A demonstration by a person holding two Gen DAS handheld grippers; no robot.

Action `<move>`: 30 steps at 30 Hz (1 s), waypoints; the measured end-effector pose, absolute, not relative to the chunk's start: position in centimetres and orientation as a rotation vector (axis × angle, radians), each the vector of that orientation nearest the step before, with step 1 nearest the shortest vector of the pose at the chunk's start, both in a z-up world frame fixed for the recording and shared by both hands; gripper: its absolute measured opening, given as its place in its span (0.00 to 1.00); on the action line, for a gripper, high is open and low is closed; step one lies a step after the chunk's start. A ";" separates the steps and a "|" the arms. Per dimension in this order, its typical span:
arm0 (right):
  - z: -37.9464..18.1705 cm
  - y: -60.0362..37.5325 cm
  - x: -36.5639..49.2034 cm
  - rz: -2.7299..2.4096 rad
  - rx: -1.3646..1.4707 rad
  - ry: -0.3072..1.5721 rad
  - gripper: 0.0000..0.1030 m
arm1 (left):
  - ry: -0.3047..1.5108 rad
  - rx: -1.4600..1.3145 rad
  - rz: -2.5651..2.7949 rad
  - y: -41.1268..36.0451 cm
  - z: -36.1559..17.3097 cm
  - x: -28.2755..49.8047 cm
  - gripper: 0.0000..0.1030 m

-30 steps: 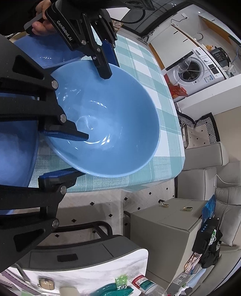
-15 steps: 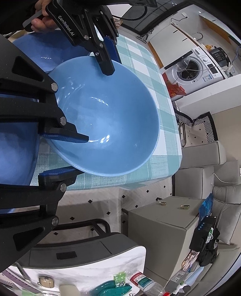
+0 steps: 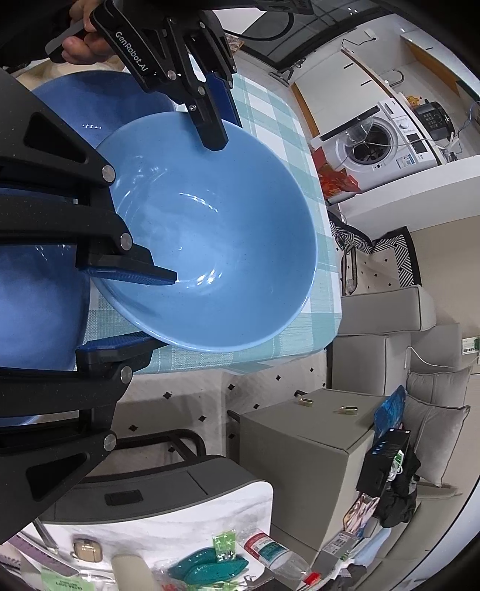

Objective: Organize plates and bowls
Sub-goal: 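Lift the held blue bowl off the cloth with both tools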

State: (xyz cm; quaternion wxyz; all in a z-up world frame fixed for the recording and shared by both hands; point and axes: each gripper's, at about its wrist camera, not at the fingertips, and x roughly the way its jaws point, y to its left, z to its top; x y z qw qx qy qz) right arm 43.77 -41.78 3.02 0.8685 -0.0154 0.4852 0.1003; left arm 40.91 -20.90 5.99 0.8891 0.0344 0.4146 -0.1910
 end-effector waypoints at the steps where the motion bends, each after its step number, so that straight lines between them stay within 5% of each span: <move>1: 3.3 -41.6 43.6 0.209 -0.036 1.012 0.24 | 0.857 0.073 -0.396 -20.8 6.2 40.8 0.22; 30: 8.0 -37.4 39.2 0.262 -0.142 0.963 0.24 | 0.786 0.077 -0.344 -17.4 9.8 36.5 0.22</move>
